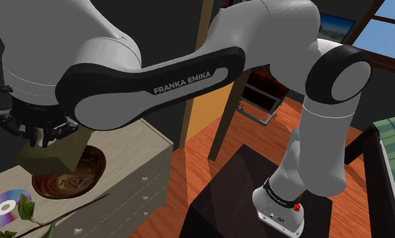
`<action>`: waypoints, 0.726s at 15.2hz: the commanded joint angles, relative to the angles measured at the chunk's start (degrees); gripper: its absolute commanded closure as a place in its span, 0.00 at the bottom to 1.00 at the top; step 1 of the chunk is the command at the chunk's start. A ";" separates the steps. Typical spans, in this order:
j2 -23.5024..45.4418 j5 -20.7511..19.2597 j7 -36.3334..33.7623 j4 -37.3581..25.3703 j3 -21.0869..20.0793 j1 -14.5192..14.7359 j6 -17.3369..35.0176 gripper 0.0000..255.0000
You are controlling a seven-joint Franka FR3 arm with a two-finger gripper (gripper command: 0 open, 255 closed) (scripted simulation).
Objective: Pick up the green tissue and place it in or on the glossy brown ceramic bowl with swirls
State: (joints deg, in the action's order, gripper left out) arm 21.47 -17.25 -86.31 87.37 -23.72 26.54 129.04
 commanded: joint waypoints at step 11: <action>1.02 -1.24 -1.26 4.05 0.60 -0.01 4.97 1.00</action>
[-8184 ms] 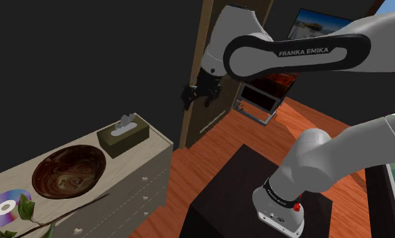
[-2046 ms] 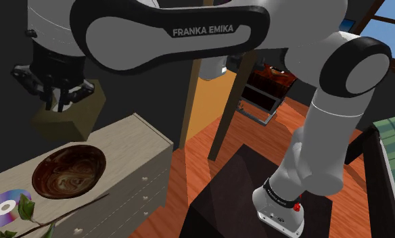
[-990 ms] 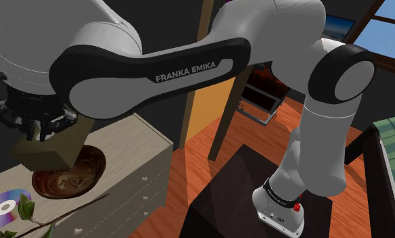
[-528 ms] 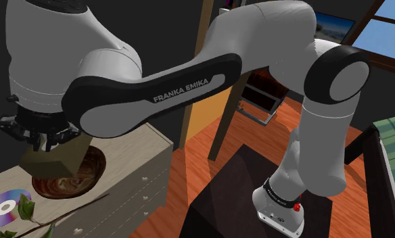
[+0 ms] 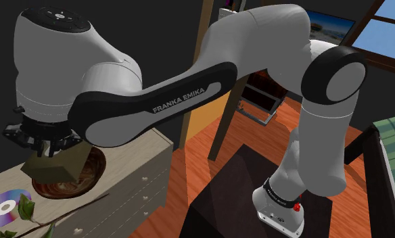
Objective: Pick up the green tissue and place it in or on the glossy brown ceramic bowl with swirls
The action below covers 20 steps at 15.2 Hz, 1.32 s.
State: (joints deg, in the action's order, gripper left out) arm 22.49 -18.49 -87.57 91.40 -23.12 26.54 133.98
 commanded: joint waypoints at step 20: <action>-5.20 2.76 1.53 0.66 -1.24 -1.14 -4.08 0.00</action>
